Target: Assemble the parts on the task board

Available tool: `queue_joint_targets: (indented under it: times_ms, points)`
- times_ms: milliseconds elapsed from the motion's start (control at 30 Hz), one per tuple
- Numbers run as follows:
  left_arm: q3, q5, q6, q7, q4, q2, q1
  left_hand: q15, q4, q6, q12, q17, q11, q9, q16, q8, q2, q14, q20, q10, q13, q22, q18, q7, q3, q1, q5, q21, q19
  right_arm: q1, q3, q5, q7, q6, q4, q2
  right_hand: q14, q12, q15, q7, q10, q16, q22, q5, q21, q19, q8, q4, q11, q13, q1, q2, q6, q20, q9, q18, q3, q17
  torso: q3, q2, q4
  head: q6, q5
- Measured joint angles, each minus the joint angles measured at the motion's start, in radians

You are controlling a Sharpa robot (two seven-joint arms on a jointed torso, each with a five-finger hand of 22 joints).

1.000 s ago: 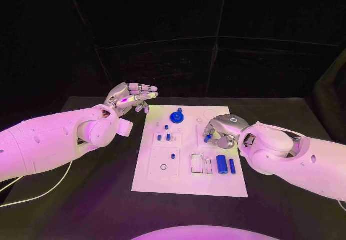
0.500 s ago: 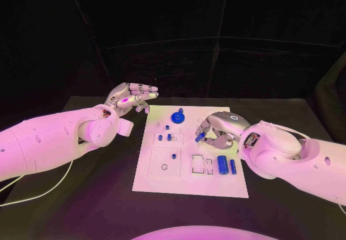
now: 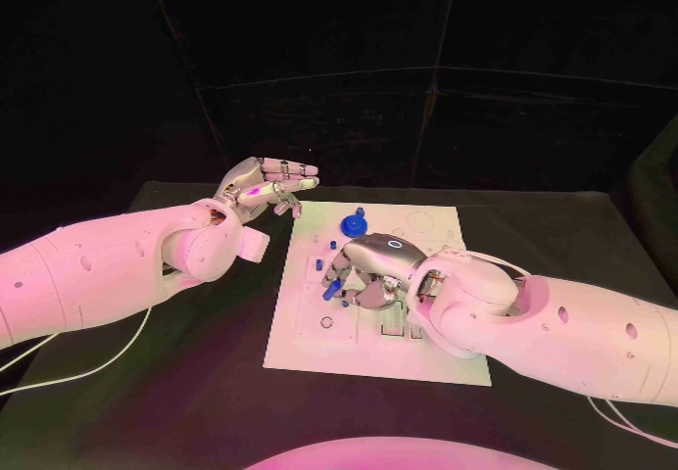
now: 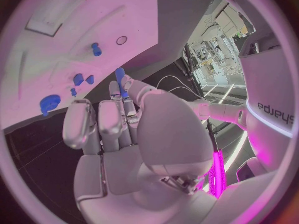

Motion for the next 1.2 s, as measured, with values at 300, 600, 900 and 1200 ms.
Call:
queue_joint_targets:
  times_ms: [300,600,900,1200]
  points:
    - [0.000,0.000,0.001,0.000,0.001,0.004,0.000,0.000,0.000,0.000,0.000,0.000,0.000,0.000,0.000,0.000,0.000,0.000,0.000,0.000,0.000,0.000,0.000,0.000,0.000,0.000,0.000,0.000,0.000,-0.011,-0.013,-0.008,0.021,0.046,-0.042,0.042,0.000,0.000,0.000,0.003,0.000,0.000,-0.001,0.000,0.000,-0.004,-0.003,-0.003,0.000,0.000,0.000,0.000,0.003,0.004,-0.002,0.000,0.003,-0.002,0.0004,-0.001,-0.0017,-0.005,0.006]
    - [0.000,0.000,0.002,-0.001,0.001,0.005,0.000,0.000,0.000,0.000,0.000,0.000,0.000,0.000,0.000,0.000,0.000,0.000,0.000,0.000,0.000,0.000,0.000,0.000,0.000,0.000,0.000,0.000,0.000,-0.015,-0.023,-0.029,0.021,0.089,-0.055,0.051,0.000,0.000,0.000,0.003,0.000,0.000,-0.003,0.000,0.000,-0.004,-0.008,-0.003,0.000,0.000,-0.004,-0.004,0.003,0.004,-0.001,0.000,0.002,-0.004,0.0014,-0.001,-0.0017,-0.006,0.008]
    - [0.000,0.000,0.004,-0.003,0.000,0.007,0.000,0.000,0.000,0.000,0.000,0.000,0.000,0.000,0.000,0.000,0.000,0.000,0.000,0.000,0.000,0.000,0.000,0.000,0.000,0.000,0.000,0.000,0.000,-0.015,-0.024,-0.035,0.020,0.128,-0.066,0.053,0.000,0.000,0.000,0.005,0.004,0.000,-0.003,0.000,0.000,-0.004,-0.011,-0.003,0.004,0.000,-0.004,-0.004,0.001,0.004,-0.001,0.000,0.002,-0.005,0.0014,-0.001,-0.0025,-0.010,0.002]
    - [0.000,0.000,0.005,-0.004,-0.001,0.008,0.000,0.000,0.000,0.000,0.005,-0.001,-0.003,0.000,0.000,0.000,0.000,0.000,0.000,-0.003,0.000,-0.001,0.000,0.000,0.000,0.000,0.000,0.000,0.000,-0.017,-0.023,-0.052,0.017,0.142,-0.076,0.067,0.000,0.000,0.000,0.004,0.004,0.000,-0.004,0.000,0.000,-0.004,-0.012,-0.003,0.004,0.000,-0.004,-0.004,0.000,0.004,-0.001,0.000,0.002,-0.005,0.0013,-0.001,-0.0024,-0.010,0.005]
